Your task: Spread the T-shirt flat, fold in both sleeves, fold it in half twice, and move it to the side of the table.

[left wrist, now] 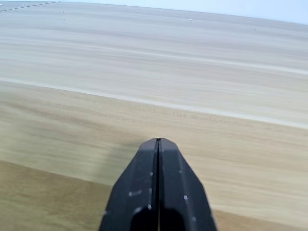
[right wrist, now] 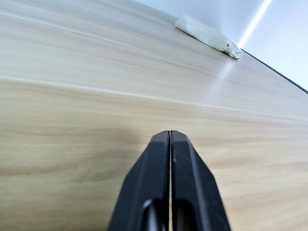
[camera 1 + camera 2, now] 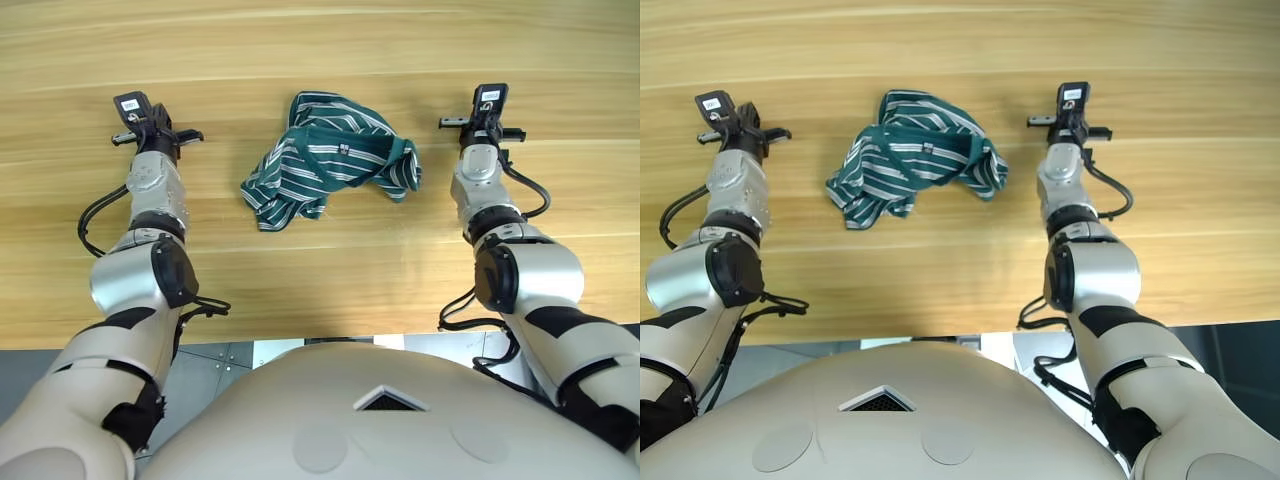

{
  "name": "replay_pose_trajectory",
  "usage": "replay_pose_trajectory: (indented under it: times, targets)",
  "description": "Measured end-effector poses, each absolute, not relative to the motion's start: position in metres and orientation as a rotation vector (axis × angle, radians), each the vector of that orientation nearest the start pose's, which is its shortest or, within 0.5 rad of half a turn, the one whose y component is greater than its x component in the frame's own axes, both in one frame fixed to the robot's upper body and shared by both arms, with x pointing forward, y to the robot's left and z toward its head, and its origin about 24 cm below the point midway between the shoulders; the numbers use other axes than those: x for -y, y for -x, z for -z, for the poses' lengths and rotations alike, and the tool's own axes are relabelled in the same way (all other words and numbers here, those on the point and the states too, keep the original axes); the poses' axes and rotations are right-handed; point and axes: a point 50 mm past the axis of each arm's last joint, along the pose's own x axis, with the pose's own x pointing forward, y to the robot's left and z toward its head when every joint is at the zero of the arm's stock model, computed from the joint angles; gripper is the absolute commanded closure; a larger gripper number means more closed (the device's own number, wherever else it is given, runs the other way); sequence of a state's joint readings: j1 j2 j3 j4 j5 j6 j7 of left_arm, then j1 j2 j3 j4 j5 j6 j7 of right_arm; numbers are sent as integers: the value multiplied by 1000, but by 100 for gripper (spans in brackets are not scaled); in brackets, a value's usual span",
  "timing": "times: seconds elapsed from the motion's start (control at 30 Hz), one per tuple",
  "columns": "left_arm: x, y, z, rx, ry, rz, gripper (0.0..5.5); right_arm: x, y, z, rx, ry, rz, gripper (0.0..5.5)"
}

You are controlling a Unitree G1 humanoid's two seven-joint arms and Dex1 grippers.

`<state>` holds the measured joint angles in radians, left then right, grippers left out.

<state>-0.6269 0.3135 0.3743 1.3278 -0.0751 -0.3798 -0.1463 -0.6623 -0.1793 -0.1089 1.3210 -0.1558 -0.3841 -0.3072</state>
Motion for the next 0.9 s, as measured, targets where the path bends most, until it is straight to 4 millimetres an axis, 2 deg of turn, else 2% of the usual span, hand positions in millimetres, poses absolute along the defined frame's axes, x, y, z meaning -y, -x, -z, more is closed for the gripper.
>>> replay_pose_trajectory:
  times: [0.27,0.43,0.67,0.9]
  targets:
    - [-246,-319,6,-186,135,-87,550,194,-328,9,-193,277,233,546]
    - [-244,-317,2,-108,224,-17,550,191,-328,8,-159,228,176,546]
    - [-243,-311,0,-28,188,62,550,194,-330,-8,-16,203,124,546]
    - [-238,-316,-17,96,153,150,550,196,-335,-31,147,312,76,546]
